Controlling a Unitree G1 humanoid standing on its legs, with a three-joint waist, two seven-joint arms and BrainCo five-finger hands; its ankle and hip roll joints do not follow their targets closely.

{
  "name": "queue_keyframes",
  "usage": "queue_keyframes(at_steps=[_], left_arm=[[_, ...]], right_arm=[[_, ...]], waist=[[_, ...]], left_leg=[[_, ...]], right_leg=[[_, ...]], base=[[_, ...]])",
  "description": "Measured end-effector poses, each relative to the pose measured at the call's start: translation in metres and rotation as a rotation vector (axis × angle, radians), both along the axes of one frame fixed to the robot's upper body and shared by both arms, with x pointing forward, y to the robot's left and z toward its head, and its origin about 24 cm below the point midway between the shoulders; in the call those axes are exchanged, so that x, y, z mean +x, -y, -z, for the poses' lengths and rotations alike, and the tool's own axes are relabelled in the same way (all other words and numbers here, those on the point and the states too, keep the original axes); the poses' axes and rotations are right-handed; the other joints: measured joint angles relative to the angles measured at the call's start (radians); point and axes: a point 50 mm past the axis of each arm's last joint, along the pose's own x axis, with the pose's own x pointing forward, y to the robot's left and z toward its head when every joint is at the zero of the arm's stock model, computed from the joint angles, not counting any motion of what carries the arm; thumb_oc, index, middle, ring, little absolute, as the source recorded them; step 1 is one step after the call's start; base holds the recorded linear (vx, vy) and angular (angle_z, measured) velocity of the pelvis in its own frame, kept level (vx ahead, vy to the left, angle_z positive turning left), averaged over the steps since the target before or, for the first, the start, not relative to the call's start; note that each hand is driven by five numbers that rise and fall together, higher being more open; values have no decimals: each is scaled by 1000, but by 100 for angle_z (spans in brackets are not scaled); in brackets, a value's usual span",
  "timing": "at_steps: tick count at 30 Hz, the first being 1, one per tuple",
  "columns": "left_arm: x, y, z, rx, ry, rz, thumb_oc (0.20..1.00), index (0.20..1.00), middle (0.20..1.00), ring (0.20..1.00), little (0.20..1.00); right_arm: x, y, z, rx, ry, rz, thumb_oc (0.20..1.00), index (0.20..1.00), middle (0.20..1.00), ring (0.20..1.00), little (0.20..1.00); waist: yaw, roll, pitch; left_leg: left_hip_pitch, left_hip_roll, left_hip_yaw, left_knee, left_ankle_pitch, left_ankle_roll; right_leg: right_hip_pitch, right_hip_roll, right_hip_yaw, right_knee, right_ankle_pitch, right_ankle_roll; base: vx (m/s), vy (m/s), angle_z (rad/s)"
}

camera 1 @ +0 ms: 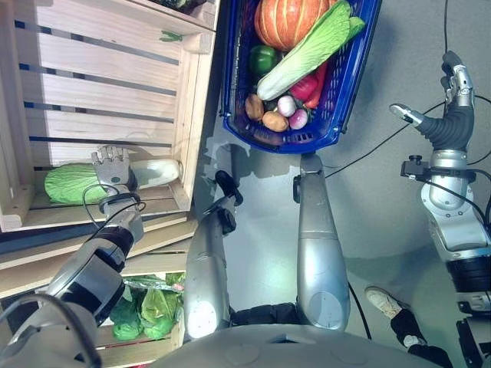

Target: Pick up fruits and vegetables into the basket

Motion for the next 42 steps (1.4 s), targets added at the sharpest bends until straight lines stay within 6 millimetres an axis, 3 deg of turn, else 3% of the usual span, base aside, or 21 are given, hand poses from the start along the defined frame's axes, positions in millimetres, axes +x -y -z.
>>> queue_keyframes(at_steps=[12,13,14,15,28,33,42], left_arm=[[0,-3,-4,102,-41,-77,1000,1000,1000,1000,1000],[0,-4,-5,107,-39,-85,953,953,953,953,953],[-1,-4,-5,112,-39,-94,517,517,517,517,517],[-2,-4,-3,113,-45,-98,200,200,200,200,200],[0,-10,-5,125,-83,-102,200,200,200,200,200],[0,-2,3,98,-114,-55,200,200,200,200,200],[-7,13,20,40,-88,36,200,200,200,200,200]], right_arm=[[4,-5,3,3,9,-16,1000,1000,1000,1000,1000],[5,-5,3,3,9,-15,1000,1000,1000,1000,1000],[5,-5,4,4,7,-15,1000,1000,1000,1000,1000],[5,-7,5,4,5,-18,1000,1000,1000,1000,1000],[2,-11,18,37,-18,-26,1000,1000,1000,1000,1000],[-2,-12,21,44,-13,-37,1000,1000,1000,1000,1000],[-8,-12,18,32,-23,-85,1000,1000,1000,1000,1000]], waist=[[-25,-6,0],[-25,-7,0],[-24,-7,0],[-25,-8,0],[-41,-13,2],[-33,-20,4],[-8,-26,7]], left_leg=[[-81,24,-51,67,-18,-10],[-92,24,-55,71,-19,-11],[-99,26,-59,78,-22,-14],[-107,32,-59,83,-22,-14],[-108,33,-105,91,-20,-13],[-29,20,-110,49,-18,-21],[156,3,-125,-14,-18,-19]], right_leg=[[-46,48,16,11,-1,-4],[-52,51,16,10,-1,-4],[-58,54,16,9,-1,-4],[-61,59,15,8,-1,-4],[-33,54,-33,-13,-1,-4],[34,43,-40,-7,11,-22],[218,14,-89,-16,-24,-19]], base=[[-8,-38,-3],[-30,-38,-9],[-28,-38,-9],[-27,-37,-9],[-16,-11,0],[-5,-5,13],[6,-16,10]])
